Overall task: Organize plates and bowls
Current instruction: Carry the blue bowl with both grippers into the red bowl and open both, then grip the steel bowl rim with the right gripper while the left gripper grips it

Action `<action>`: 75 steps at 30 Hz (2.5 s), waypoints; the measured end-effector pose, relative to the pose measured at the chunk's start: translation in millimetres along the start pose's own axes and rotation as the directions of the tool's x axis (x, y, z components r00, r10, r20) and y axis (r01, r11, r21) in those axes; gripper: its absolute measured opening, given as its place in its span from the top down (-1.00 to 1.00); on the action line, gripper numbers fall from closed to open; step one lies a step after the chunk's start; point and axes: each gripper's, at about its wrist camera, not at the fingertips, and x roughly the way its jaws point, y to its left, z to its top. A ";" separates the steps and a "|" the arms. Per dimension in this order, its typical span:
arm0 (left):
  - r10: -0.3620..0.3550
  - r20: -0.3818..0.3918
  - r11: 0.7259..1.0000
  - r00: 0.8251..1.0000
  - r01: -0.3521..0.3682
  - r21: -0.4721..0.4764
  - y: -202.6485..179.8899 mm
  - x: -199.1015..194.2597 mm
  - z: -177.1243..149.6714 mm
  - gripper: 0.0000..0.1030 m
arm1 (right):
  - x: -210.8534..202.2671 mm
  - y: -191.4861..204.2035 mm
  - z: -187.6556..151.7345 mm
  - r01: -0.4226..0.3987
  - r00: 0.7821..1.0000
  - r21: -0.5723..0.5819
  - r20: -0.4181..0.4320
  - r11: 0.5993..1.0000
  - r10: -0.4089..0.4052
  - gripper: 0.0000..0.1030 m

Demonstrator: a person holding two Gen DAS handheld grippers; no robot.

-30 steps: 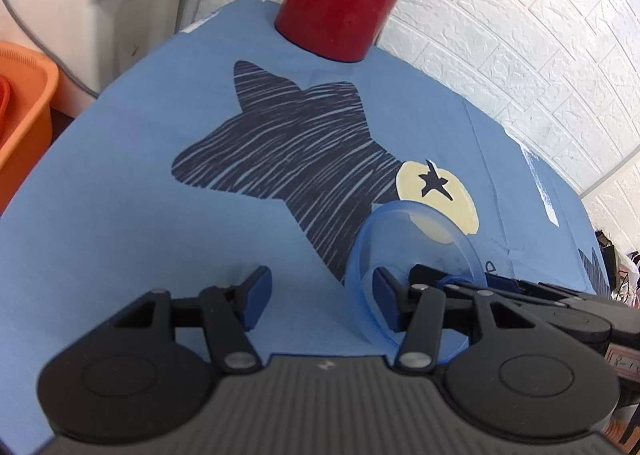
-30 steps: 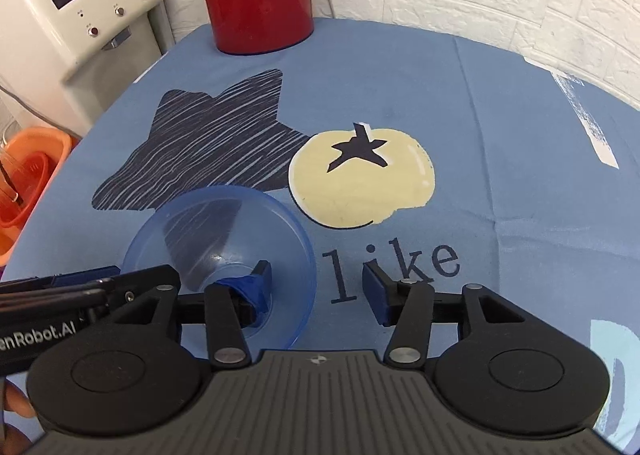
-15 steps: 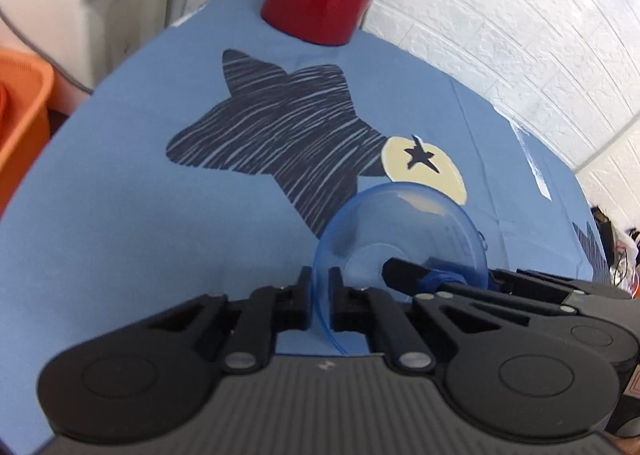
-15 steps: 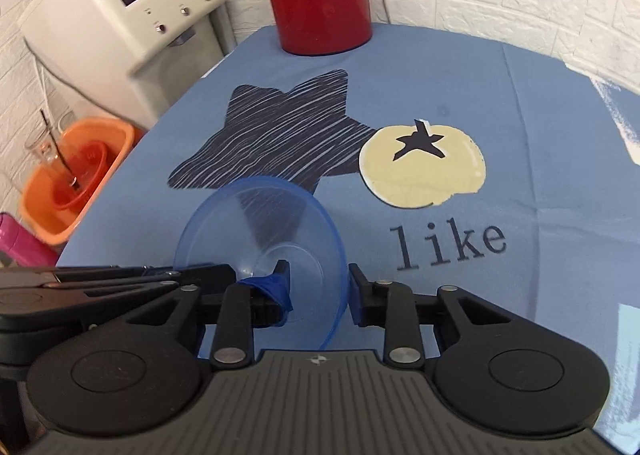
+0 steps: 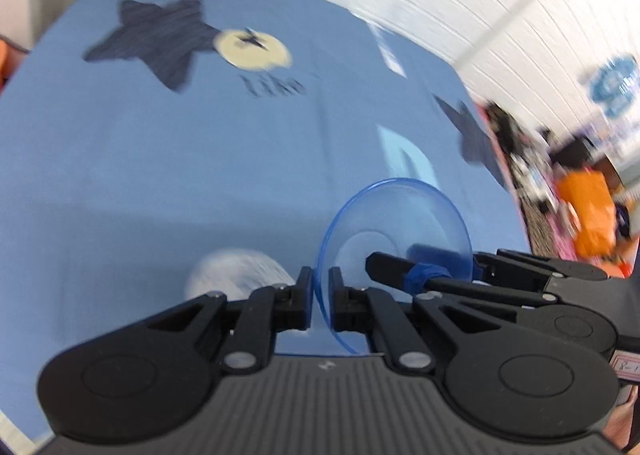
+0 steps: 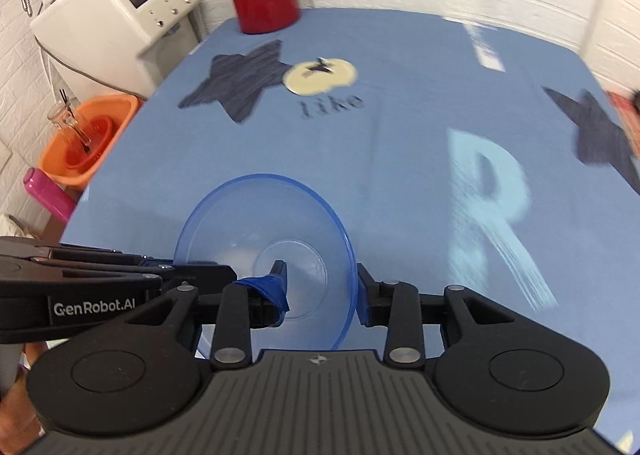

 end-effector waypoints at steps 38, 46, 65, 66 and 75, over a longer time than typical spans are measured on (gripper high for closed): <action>0.059 0.086 0.961 0.995 -0.080 0.265 -48.1 -20.5 -112.4 -0.27 | -83.4 -93.3 -188.5 -0.063 0.952 0.367 0.300 0.928 -0.054 0.57; -0.018 -0.015 0.950 1.000 0.022 0.312 -37.6 -2.9 -91.7 -0.30 | -82.7 -102.9 -227.9 -0.121 0.931 0.570 0.349 0.813 -0.106 0.55; 0.057 -0.136 0.921 0.989 0.000 0.389 -42.9 67.7 -67.5 -0.35 | -50.2 -127.5 -189.7 -0.075 0.985 0.520 0.169 0.851 -0.016 0.51; 0.057 -0.137 0.922 0.989 0.001 0.387 -42.8 68.2 -67.1 -0.35 | -47.6 -128.6 -186.9 -0.079 0.987 0.515 0.159 0.853 -0.005 0.51; 0.051 -0.144 0.920 0.988 0.009 0.391 -42.6 73.9 -66.4 -0.36 | -32.0 -135.3 -180.4 -0.079 0.992 0.539 0.125 0.839 0.013 0.48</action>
